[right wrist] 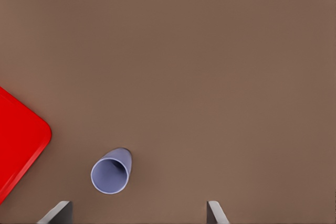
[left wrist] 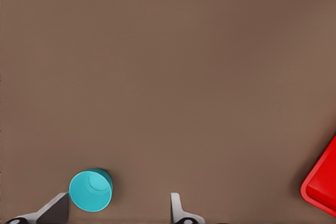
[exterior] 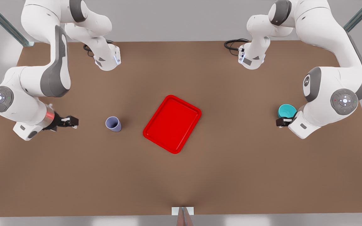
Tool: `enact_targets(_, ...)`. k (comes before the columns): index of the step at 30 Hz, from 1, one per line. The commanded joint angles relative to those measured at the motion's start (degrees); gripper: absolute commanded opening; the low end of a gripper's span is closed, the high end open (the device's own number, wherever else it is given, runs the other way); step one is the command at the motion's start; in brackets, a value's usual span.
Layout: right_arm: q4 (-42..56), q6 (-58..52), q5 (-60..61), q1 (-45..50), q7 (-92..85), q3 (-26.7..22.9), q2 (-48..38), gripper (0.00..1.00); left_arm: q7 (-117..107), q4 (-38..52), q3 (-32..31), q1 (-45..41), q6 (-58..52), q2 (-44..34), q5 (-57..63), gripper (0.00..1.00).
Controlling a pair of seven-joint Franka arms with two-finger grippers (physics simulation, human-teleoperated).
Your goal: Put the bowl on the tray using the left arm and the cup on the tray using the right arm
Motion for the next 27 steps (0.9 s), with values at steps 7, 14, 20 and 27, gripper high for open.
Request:
enact_targets(7, -3.92, 0.65, -0.01, -11.32, 1.21, 10.36, -2.17, 1.00, 2.52, -24.07, 4.13, 0.19, 11.89, -6.49, -0.10, 1.00)
enact_targets(14, -3.57, 1.88, -3.52, -18.18, 1.29, 18.27, -0.15, 1.00, 25.46, -46.31, 17.93, 0.37, 29.03, -9.31, -4.75, 1.00)
enact_targets(20, -3.04, 0.21, -3.35, -14.31, 1.29, 14.76, 0.20, 1.00, 37.07, -57.83, 25.05, 0.37, 41.51, -8.87, -4.75, 1.00)
enact_targets(27, -3.04, 0.03, -2.82, -13.78, 3.40, 14.84, 0.47, 1.00, 40.32, -60.03, 25.93, 2.83, 45.65, -4.38, -12.31, 1.00)
